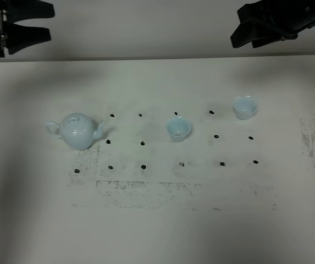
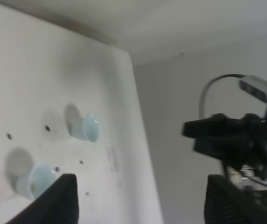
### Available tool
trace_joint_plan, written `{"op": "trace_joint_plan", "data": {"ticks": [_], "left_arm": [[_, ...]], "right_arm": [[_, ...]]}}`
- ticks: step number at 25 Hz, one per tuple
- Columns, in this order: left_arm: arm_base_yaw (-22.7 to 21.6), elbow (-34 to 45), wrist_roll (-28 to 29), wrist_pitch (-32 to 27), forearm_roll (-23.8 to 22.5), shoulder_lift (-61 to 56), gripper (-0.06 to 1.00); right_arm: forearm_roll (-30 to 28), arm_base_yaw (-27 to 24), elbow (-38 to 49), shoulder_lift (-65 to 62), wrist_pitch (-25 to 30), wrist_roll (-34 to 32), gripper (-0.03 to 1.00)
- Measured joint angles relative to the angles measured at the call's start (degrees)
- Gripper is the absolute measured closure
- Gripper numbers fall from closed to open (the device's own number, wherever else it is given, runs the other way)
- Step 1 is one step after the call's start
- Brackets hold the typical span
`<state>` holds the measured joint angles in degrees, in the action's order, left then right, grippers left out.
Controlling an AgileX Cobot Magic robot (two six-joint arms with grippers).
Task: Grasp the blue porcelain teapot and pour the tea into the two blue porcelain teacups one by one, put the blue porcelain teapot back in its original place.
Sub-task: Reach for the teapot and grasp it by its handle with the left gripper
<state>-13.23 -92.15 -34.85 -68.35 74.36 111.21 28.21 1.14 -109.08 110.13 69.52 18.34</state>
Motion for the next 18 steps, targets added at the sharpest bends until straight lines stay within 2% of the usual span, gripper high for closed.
{"op": "trace_joint_plan", "data": {"ticks": [5,8,11,14,18], "left_arm": [[-2.91,0.0,0.0,0.24,-6.22,-8.84,0.35],[-3.86,0.0,0.0,2.16,-9.13,-13.31,0.35],[-3.92,0.0,0.0,4.12,-11.23,-16.4,0.35],[-3.92,0.0,0.0,5.57,-12.49,-17.51,0.35],[-3.92,0.0,0.0,6.09,-13.56,-17.45,0.35]], "right_arm": [[-5.9,0.0,2.03,-8.25,0.24,-2.64,0.48],[-13.4,0.07,5.65,-14.61,0.31,-5.73,0.48],[-24.1,0.07,11.75,-21.56,0.38,-10.93,0.48],[-32.3,0.07,19.19,-29.21,0.39,-16.65,0.48],[-36.88,0.07,31.02,-40.69,0.42,-21.04,0.48]]}}
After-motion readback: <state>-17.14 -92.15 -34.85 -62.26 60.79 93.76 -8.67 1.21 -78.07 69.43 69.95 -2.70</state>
